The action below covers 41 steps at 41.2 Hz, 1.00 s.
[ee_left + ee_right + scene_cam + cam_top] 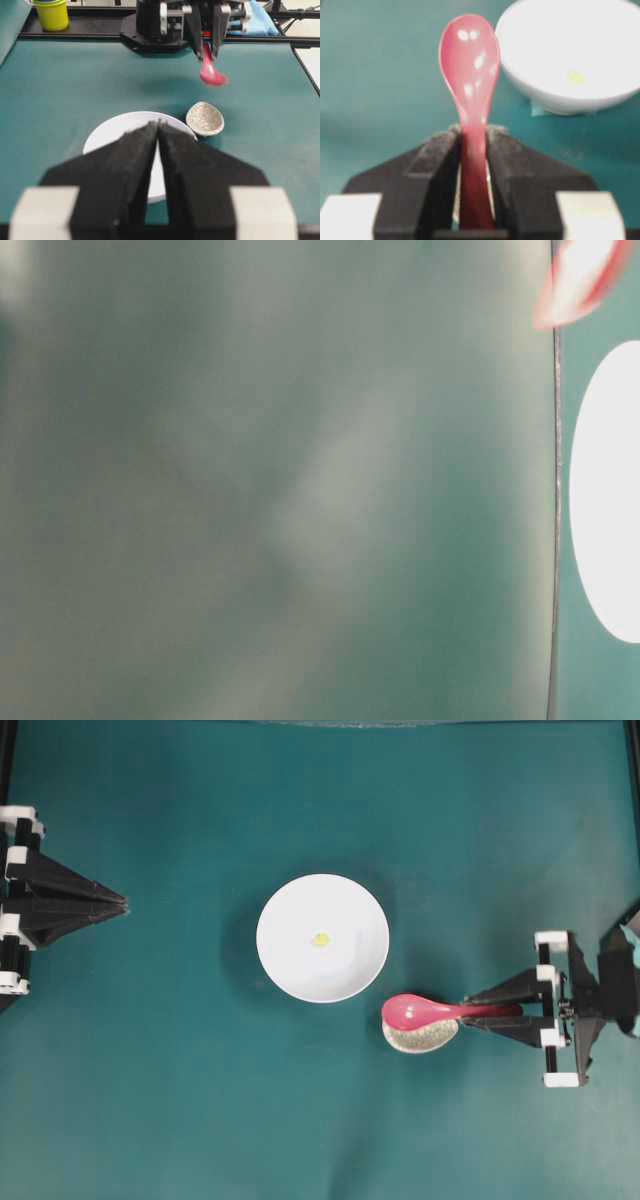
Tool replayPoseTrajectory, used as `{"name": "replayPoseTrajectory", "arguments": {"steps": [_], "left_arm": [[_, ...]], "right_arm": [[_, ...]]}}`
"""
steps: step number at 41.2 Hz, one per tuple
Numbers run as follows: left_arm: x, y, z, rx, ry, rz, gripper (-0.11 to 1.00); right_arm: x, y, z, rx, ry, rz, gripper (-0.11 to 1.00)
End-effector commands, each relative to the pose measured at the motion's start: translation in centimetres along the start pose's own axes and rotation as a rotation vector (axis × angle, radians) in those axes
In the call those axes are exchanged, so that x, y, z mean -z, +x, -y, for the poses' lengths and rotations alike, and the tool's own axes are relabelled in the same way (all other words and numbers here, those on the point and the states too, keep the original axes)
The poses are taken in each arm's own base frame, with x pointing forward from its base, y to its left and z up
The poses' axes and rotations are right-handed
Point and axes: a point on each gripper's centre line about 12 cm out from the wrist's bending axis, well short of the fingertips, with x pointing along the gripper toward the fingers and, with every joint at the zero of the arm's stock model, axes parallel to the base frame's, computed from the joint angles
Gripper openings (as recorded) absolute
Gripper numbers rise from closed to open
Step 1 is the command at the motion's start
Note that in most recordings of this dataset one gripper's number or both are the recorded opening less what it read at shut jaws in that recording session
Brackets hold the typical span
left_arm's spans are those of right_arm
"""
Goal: Scoop the yellow hexagonal prism block from the bowl with a spoon using the right arm.
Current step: 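Carry the spoon over the white bowl and lower its bowl inside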
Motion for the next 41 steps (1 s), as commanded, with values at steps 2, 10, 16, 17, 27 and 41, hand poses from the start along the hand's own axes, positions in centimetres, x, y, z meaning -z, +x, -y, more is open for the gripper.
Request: {"name": "replayPoseTrajectory", "arguments": {"steps": [2, 10, 16, 17, 27, 41], "left_arm": [[-1.1, 0.2, 0.0, 0.000, 0.003, 0.025, 0.10], [-1.1, 0.2, 0.0, 0.000, 0.002, 0.025, 0.10], [-1.1, 0.2, 0.0, 0.000, 0.002, 0.025, 0.10], [-1.1, 0.2, 0.0, 0.000, 0.000, 0.025, 0.10], [-1.1, 0.2, 0.0, 0.000, 0.000, 0.025, 0.10], [-1.0, 0.2, 0.0, 0.000, -0.009, 0.017, 0.10]], "right_arm": [[-3.3, 0.5, 0.7, -0.003, 0.030, 0.011, 0.23], [-7.2, 1.4, 2.6, -0.008, 0.060, -0.047, 0.23], [-9.2, 2.3, 4.5, 0.005, 0.110, -0.109, 0.23], [-9.6, 2.5, 4.9, 0.007, 0.121, -0.122, 0.23], [-10.6, 3.5, 7.8, 0.036, 0.187, -0.224, 0.23], [-11.4, 5.0, 8.4, 0.045, 0.192, -0.232, 0.23]]}}
